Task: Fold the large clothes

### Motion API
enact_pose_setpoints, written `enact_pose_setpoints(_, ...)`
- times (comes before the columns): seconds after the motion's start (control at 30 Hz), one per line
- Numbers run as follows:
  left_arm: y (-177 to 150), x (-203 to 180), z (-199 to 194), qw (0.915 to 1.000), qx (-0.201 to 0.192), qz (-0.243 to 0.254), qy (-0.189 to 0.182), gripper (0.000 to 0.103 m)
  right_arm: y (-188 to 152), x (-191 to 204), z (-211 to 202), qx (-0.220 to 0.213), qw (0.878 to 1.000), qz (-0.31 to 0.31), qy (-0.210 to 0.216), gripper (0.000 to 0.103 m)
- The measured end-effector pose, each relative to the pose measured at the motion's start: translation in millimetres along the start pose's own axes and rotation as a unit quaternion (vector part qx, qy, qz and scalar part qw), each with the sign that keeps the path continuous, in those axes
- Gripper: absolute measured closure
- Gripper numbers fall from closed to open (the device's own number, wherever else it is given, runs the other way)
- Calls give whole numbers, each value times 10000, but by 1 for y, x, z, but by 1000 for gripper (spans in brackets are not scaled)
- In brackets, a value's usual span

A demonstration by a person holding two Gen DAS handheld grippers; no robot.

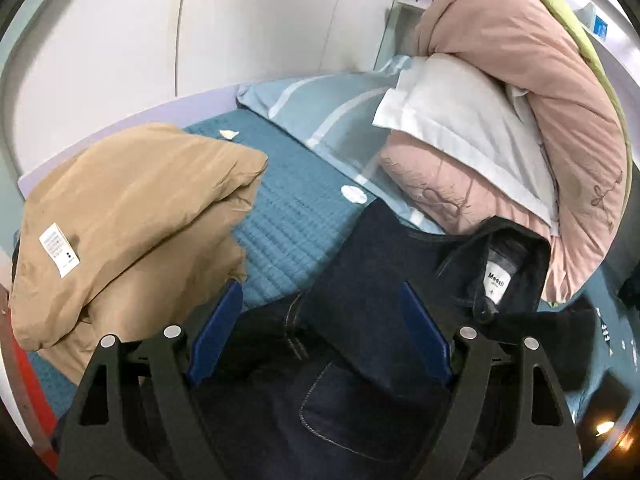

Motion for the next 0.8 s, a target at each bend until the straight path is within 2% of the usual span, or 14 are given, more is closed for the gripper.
enact_pose_setpoints(0.07, -2, -2, 3, 10000, 48, 66, -10, 22, 2, -5, -4, 30, 10000, 8, 47, 47)
enact_pose_setpoints(0.17, -4, -5, 5, 9999, 105, 39, -89, 22, 13, -24, -34, -434, 9988, 234, 60, 32)
enact_pose_setpoints(0.27, -7, -9, 6, 9996, 167, 84, -192, 22, 22, -50, -66, -913, 9937, 598, 256, 23)
enact_pose_setpoints(0.43, -5, -10, 3, 9998, 83, 44, -203, 21, 28, -72, -91, -1290, 9836, 942, 839, 22)
enact_pose_setpoints(0.5, -4, -13, 9, 9991, 188, 54, -386, 16, 36, -91, -93, -1372, 9796, 1316, 652, 22)
enact_pose_setpoints(0.6, 0, -18, 25, 9977, 387, 215, -515, 16, 32, -148, -101, -1334, 9677, 2137, -14, 22)
enact_pose_setpoints(0.63, 3, -19, 32, 9971, 453, 283, -545, 16, 30, -164, -100, -1333, 9637, 2313, -94, 22)
enact_pose_setpoints(0.73, 14, -34, 62, 9901, 846, 969, -567, 16, 26, -211, -110, -1383, 9489, 2822, -304, 22)
enact_pose_setpoints(0.8, 22, -38, 83, 9852, 1103, 1187, -551, 16, 21, -234, -114, -1405, 9422, 3018, -371, 22)
Point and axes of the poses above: each gripper's, at about its wrist camera, not at the fingertips, and z roughly the way its jaws point, x to its left, y to its top, the point moved 5 cm from there along z, roughly the way its jaws point, and after that the axes turned 3 degrees about z, right-handed, at the moved point
